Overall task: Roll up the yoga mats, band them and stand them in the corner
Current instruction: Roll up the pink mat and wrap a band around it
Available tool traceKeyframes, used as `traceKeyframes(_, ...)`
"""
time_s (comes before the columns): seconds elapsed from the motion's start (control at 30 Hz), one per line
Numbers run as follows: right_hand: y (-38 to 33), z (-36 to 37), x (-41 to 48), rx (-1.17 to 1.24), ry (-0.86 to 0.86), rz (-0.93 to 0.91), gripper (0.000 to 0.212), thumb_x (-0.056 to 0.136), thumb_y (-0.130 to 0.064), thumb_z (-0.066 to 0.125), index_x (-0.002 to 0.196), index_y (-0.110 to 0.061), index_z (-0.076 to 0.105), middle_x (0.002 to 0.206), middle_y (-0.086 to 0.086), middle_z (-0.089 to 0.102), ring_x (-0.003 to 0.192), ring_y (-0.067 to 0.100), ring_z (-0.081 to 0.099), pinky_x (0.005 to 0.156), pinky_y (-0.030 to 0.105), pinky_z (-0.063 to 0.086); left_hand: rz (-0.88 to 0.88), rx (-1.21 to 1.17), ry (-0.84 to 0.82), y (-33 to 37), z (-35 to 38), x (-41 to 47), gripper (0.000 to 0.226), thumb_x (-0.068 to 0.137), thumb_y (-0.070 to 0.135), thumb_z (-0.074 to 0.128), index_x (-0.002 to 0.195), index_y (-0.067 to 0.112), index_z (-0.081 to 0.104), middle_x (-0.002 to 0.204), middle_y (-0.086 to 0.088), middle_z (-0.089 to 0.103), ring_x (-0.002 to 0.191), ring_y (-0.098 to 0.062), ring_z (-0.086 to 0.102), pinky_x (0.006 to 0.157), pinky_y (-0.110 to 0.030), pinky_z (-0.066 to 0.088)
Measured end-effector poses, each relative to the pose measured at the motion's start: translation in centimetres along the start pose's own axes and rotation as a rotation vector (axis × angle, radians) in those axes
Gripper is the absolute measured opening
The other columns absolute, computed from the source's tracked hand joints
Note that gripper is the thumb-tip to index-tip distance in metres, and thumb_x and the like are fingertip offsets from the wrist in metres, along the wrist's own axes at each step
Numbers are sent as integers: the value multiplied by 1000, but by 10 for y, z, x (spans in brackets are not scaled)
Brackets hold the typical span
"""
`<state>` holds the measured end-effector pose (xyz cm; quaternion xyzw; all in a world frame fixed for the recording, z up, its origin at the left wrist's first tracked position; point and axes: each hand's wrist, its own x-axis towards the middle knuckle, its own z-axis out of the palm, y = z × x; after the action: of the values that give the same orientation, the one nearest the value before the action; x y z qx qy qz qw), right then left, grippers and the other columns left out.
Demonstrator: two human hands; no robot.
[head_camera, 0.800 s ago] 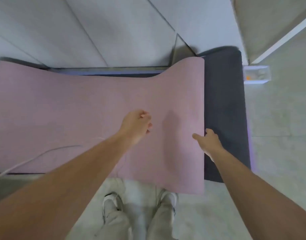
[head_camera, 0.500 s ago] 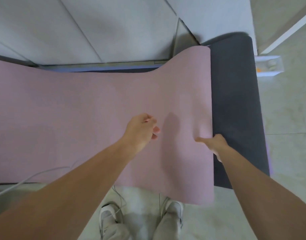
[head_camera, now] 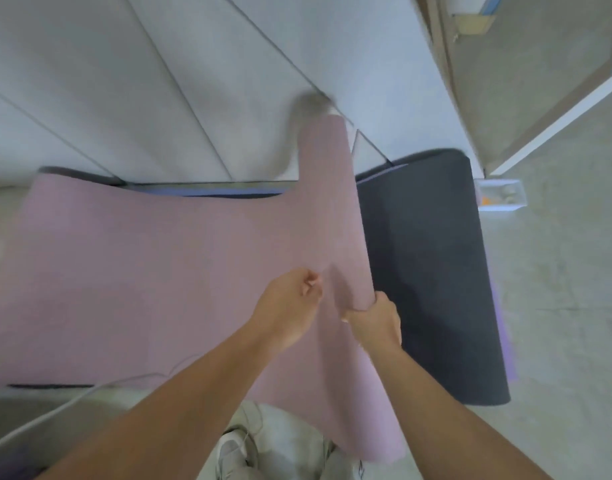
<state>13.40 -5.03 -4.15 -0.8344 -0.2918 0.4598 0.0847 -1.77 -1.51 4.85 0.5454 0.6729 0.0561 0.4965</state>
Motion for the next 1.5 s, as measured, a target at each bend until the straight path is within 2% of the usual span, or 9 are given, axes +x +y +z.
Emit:
traceKeyframes(0.33,-171,-114,-263,-331,80,-446,29,84,-41,57,100,-25,38,80,-10,61,66,14,59,55,28,42,538,838,201,195,-195,-149,34,105,25,39,133,24,59,134,2,55,122,-20,46,102,-34,37)
traceKeyframes(0.43,-206,-153,-337,-363,186,-666,26,88,-40,57,106,-27,44,94,-11,64,71,15,55,52,23,29,521,1101,228,252,-265,-193,35,105,31,38,135,24,56,136,1,54,125,-22,46,106,-37,36)
traceKeyframes(0.53,-240,-189,-390,-392,380,-904,28,86,-35,66,110,-24,56,97,-7,68,77,18,65,59,25,39,415,1241,211,297,-325,-247,36,103,37,40,130,23,60,129,-1,61,119,-24,54,102,-39,36)
traceKeyframes(0.7,-289,-237,-443,-558,728,-1299,54,38,-26,97,81,-18,66,63,-4,60,50,18,57,43,25,39,230,1031,191,323,-409,-323,43,101,51,42,125,23,64,125,0,64,113,-23,57,98,-37,43)
traceKeyframes(0.93,-354,-243,-498,-556,1042,-1566,35,55,-11,80,88,-15,68,69,0,60,57,23,56,47,32,45,102,841,191,308,-501,-379,66,92,73,38,127,22,62,138,-4,55,123,-27,51,108,-44,36)
traceKeyframes(1.07,-389,-225,-534,-545,1177,-1670,28,63,-4,73,90,-13,68,72,3,61,59,24,56,48,33,46,20,568,154,279,-559,-405,98,55,95,53,130,32,63,138,2,57,122,-25,54,112,-45,34)
traceKeyframes(1.27,-425,-197,-595,-471,1437,-1796,21,84,2,52,93,-12,65,80,4,64,67,25,60,55,35,50,-17,352,-152,257,-648,-433,78,53,72,84,112,21,74,109,-3,76,99,-25,72,96,-36,51)
traceKeyframes(1.37,-425,-181,-615,-579,1392,-1750,28,74,-3,66,100,-13,62,92,5,66,77,27,62,61,37,52,41,423,-274,248,-671,-435,88,43,63,93,114,14,74,111,-7,75,104,-29,71,104,-45,49)
traceKeyframes(1.5,-426,-177,-637,-720,860,-1472,81,53,-55,85,120,-23,55,118,-2,56,105,23,55,82,37,49,293,543,-5,240,-678,-436,83,33,60,96,100,16,75,96,0,77,91,-25,73,91,-44,57)
